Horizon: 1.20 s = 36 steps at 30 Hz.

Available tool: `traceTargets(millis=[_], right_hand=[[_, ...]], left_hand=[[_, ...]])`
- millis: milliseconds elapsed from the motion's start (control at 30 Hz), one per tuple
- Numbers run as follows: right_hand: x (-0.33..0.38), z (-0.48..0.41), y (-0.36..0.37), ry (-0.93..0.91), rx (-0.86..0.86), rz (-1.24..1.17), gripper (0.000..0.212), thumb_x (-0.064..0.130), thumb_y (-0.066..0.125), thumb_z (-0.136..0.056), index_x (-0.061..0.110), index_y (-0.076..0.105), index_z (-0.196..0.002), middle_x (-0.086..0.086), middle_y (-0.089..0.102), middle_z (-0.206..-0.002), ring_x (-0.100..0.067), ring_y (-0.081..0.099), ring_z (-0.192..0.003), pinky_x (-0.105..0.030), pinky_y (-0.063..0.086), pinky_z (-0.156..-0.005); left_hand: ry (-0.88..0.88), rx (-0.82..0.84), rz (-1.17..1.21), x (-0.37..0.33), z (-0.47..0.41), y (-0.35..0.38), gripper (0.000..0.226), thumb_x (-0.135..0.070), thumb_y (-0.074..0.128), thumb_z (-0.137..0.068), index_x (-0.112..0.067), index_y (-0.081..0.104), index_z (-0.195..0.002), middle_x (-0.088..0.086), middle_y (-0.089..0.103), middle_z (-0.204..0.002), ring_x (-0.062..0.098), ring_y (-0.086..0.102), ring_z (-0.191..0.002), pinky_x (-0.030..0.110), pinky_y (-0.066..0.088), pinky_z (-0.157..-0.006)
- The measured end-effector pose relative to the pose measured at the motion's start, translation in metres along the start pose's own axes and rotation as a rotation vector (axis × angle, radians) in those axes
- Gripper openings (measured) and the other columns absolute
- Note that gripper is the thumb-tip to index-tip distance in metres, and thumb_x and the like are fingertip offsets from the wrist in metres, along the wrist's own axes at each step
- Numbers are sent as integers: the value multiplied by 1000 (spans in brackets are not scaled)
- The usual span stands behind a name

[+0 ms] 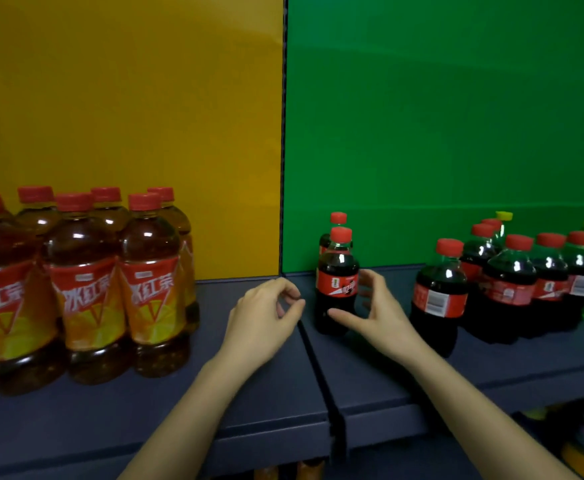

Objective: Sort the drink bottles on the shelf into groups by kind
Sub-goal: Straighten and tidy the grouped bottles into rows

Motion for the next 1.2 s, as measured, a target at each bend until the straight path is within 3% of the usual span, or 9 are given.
traceTargets(millis=[100, 333, 567, 733, 900, 1067, 1200], right_hand=[[-8, -12, 4, -51, 89, -69, 80, 33, 76, -73, 18, 28, -136, 7, 49, -127, -8, 47, -118, -26, 36, -102], [-25, -18, -2, -109, 55, -155, 69, 27, 73, -76, 16, 33, -132, 2, 52, -126, -10, 48, -116, -20, 35, -91], [-38, -19, -11, -85, -43, -206, 69, 18, 72, -78, 13, 32, -134, -2, 49, -129, -10, 45, -117, -18, 32, -93], [-45, -22, -15, -58, -91, -225, 69, 15, 72, -77, 13, 33, -134, -3, 49, -130, -12, 46, -119, -21, 34, -98], [-44, -20, -16, -64, -108, -245, 68, 14, 72, -78, 12, 34, -134, -3, 49, -130, -12, 45, -119, -19, 32, -98], [-41, -22, -19, -51, -138, -262, 67, 12, 71, -78, 10, 34, -134, -5, 49, -128, -11, 44, -115, -18, 31, -93], [-43, -25, -18, -7, -115, -289, 69, 12, 70, -79, 11, 31, -136, -6, 48, -132, -16, 46, -121, -24, 34, -98]], left_hand=[[-59, -4, -15, -4, -21, 20, 9, -31, 60, -85, -30, 53, -91, -19, 56, -80, 6, 55, -75, 35, 51, -76], [-247, -19, 103, -4, -58, 62, 39, -23, 63, -86, -9, 49, -120, 2, 56, -109, 13, 51, -86, 30, 45, -82], [-369, 140, 335, -4, -95, 99, 71, -8, 70, -79, -5, 30, -138, 11, 44, -138, 24, 47, -121, 37, 42, -101], [-408, 165, 516, -3, -101, 114, 65, -1, 70, -76, -8, 39, -132, 9, 52, -130, 16, 49, -114, 34, 41, -101], [-393, 150, 496, 9, -98, 106, 53, -3, 74, -73, -3, 49, -120, 10, 61, -117, 14, 59, -97, 17, 49, -75], [-363, 172, 468, 11, -80, 86, 58, -6, 78, -70, -4, 49, -121, 8, 62, -116, 17, 61, -102, 25, 50, -86], [-337, 127, 367, 9, -60, 72, 62, -19, 82, -67, -10, 50, -120, 0, 62, -111, 12, 60, -99, 20, 48, -82]])
Point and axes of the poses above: each hand's wrist, its own z-axis away from the middle knuckle, its own y-axis out of the palm, x = y × z, the point moved 3 cm from there along -z, towards the middle knuckle
